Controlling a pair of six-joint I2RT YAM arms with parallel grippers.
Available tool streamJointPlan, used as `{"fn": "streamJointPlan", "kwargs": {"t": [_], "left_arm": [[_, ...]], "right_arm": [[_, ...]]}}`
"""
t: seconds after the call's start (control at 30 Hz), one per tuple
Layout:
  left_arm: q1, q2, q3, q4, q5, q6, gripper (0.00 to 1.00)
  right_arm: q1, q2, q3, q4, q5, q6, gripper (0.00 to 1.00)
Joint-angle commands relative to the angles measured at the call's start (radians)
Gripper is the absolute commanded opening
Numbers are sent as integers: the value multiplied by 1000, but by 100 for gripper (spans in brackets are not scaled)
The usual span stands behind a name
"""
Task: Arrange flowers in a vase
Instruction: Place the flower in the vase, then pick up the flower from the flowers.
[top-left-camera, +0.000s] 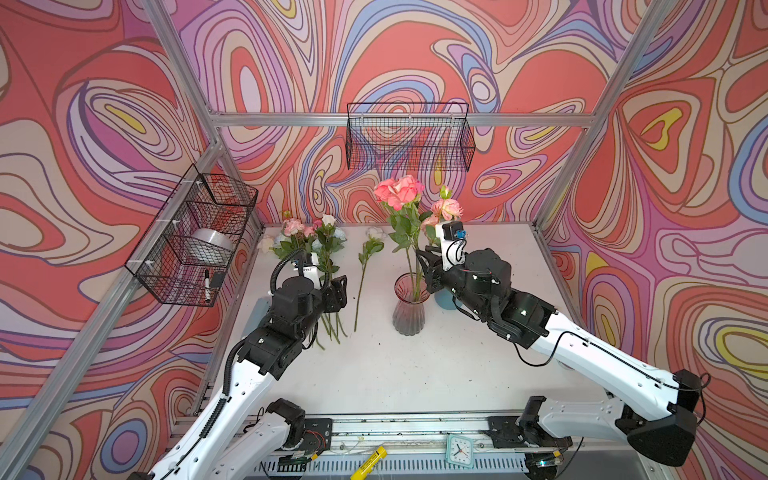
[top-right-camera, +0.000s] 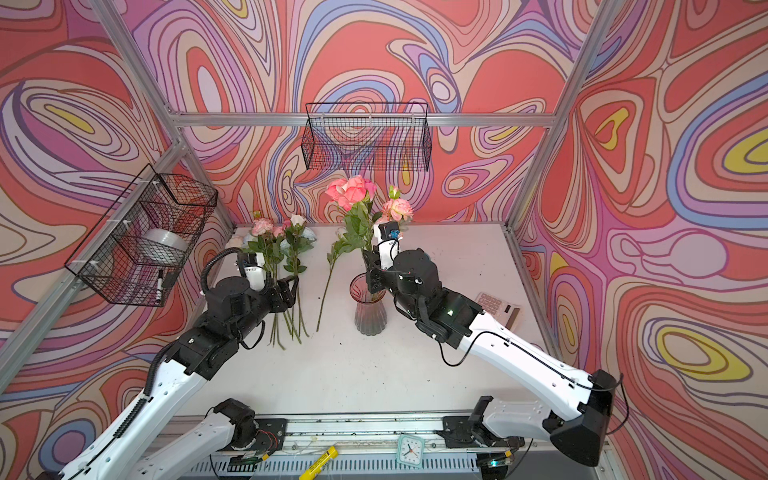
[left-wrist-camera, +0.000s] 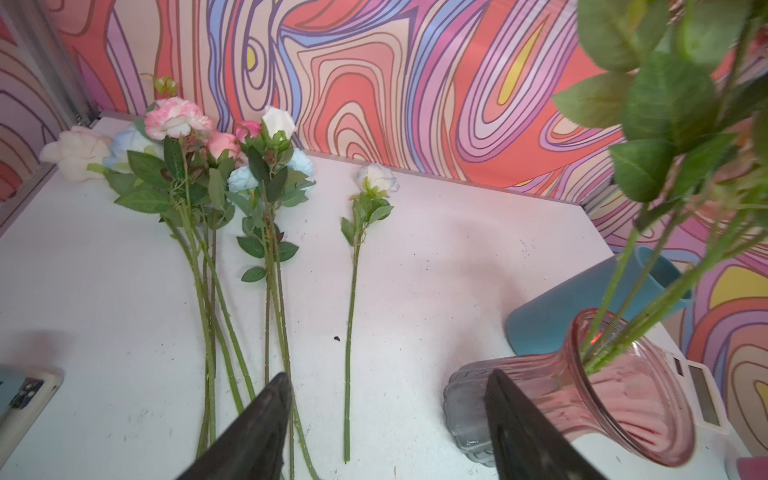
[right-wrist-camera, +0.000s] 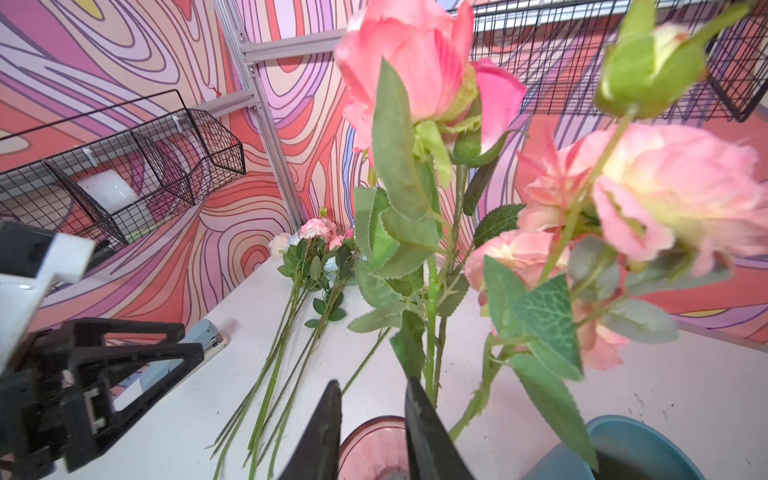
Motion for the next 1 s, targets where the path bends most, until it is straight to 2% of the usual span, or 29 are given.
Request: {"fn": "streamJointPlan", "kwargs": {"t": [0.0,0.17,0.33,0.53,0.77,0.97], "left_arm": [[-2,43,29,-33,-67,-78,70],[13,157,44,-39,-80,-118,58],[85,353,138,-116,-1,-165,56],[179,597,234,-117,62,-194,46],[225,909,432,-197,87,-99,31],[227,1060,573,-262,50,-27,28]], "right_arm": [[-5,-27,-28,-17,-5,14,27],[-4,-93,-88,-24,41,21,27],[-4,-173,-188,-32,96,61,28],[-4,-226,-282,-44,140,102,28],[-7,-246,-357,-57,169,128,30],[-23,-225,-389,-71,138,157,31]]}}
